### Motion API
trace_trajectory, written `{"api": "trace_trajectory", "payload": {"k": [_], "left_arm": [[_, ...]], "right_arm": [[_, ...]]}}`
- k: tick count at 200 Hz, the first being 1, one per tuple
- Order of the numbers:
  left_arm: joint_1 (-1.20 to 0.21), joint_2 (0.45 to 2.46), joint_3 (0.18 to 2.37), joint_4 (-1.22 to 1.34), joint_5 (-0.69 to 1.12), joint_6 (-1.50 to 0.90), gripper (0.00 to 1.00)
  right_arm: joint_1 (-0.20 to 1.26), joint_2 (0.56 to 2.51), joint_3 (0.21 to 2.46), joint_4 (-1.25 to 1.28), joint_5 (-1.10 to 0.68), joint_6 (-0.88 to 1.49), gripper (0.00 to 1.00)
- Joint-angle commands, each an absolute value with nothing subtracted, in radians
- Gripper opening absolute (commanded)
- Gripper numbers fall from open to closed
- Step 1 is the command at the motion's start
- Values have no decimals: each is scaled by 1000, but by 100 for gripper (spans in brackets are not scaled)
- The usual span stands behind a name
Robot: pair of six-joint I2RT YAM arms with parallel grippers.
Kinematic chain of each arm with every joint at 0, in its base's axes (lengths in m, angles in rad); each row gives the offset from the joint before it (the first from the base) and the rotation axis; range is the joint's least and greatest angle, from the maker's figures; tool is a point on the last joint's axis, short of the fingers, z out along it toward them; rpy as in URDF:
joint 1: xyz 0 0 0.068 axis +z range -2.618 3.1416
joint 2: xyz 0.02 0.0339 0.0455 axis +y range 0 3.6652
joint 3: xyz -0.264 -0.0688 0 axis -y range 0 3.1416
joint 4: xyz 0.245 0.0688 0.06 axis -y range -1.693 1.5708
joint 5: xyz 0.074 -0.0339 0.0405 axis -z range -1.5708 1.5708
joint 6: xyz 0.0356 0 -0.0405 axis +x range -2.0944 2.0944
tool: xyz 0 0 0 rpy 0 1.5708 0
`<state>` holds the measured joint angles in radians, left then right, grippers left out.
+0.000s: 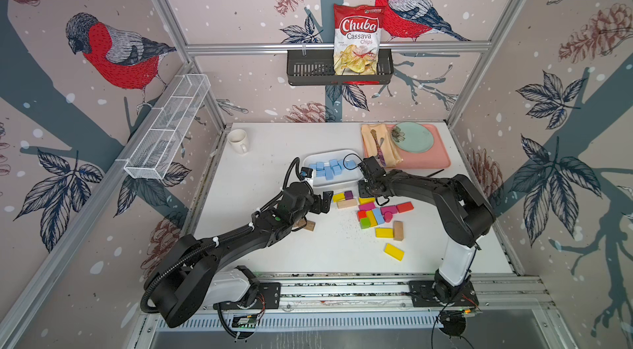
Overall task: Pick out the blue building blocks
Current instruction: Pick up the building block from the center of the board.
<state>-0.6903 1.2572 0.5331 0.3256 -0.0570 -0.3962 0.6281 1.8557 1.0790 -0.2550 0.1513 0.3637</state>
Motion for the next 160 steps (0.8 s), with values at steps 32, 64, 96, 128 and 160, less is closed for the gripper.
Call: {"api": "trace_trajectory", "payload": {"k": [32, 64, 96, 128, 160], "left_arm": [[-690, 1257, 529, 353, -71, -403, 96], [-690, 1259, 529, 354, -70, -403, 96], [-690, 1259, 529, 356, -72, -403, 96], [-690, 1261, 529, 359, -70, -403, 96], [-690, 1261, 529, 359, -70, -405, 96]], "right_arm": [[627, 1861, 1086, -250, 169, 350, 36], [627, 1860, 1092, -250, 169, 347, 33], [627, 1841, 1082, -252, 173, 351, 31], [626, 1802, 1072, -262, 186, 355, 29], [624, 1768, 1071, -281, 204, 353, 29]]}}
